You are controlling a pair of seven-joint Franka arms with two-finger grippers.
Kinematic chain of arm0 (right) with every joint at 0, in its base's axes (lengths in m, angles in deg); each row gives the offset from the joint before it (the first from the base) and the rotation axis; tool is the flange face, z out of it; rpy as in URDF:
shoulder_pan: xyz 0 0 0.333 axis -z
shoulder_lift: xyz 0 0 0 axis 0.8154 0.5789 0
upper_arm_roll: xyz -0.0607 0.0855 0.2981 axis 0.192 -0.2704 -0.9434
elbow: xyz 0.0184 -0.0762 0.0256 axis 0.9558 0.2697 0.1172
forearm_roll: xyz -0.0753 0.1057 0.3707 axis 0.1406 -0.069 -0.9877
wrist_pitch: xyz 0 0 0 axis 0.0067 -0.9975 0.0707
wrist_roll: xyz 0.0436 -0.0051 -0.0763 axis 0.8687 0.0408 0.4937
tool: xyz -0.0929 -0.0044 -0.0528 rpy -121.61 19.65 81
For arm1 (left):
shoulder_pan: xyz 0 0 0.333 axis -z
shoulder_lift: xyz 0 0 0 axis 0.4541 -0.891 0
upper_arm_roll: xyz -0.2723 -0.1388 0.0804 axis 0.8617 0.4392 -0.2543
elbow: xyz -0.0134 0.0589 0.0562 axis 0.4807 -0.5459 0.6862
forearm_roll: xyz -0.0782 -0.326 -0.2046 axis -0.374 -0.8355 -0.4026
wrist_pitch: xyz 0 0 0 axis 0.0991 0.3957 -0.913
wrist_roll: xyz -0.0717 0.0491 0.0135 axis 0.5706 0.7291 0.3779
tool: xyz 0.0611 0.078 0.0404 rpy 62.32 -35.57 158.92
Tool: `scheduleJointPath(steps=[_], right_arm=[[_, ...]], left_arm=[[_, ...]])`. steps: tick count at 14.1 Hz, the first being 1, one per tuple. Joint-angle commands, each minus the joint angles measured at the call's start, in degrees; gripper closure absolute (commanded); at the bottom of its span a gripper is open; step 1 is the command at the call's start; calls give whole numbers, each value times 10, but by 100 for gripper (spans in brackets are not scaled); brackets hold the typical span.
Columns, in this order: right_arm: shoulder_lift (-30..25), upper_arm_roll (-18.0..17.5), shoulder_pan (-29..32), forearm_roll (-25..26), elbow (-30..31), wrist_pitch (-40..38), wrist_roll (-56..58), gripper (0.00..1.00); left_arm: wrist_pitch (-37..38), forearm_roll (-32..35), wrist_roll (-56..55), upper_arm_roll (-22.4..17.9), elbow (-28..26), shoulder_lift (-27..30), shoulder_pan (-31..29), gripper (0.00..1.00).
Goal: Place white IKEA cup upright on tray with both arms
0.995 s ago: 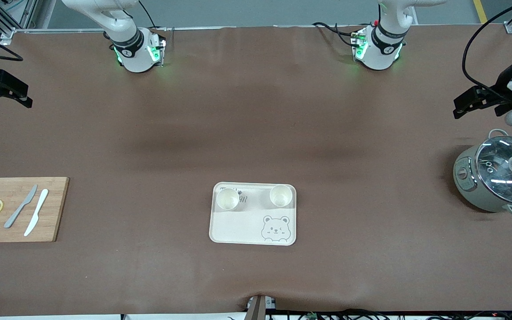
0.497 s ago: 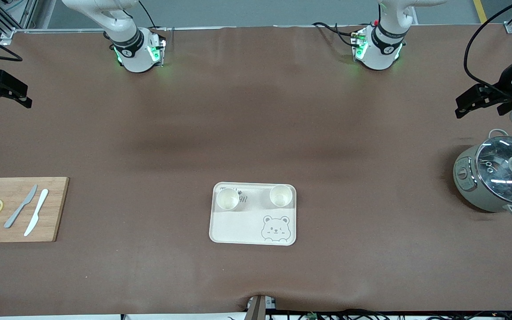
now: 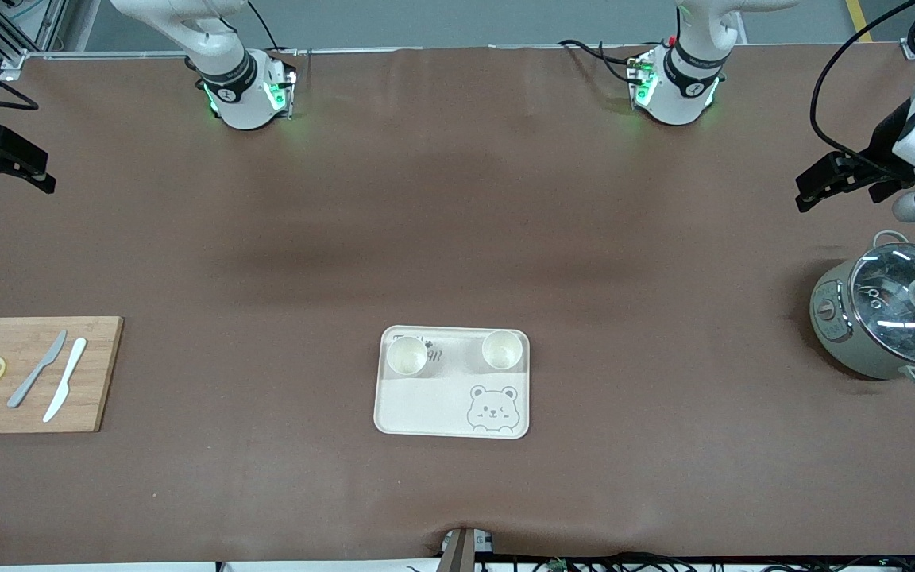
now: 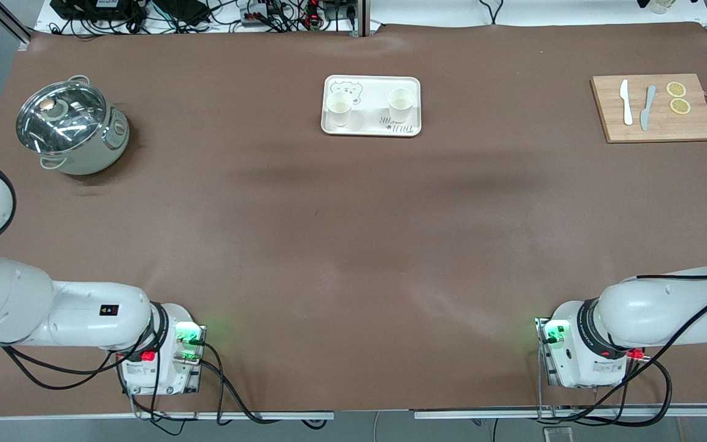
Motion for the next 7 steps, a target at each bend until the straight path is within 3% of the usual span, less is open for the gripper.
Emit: scheduleJointPath(steps=[1, 7], right_arm=[[-17, -1, 3, 6, 18, 10, 1, 0], [-17, -1, 3, 6, 17, 9, 1, 0]], left_arm=[[11, -9, -3, 4, 7, 4, -6, 0], [11, -9, 0, 4, 12, 2, -6, 0]])
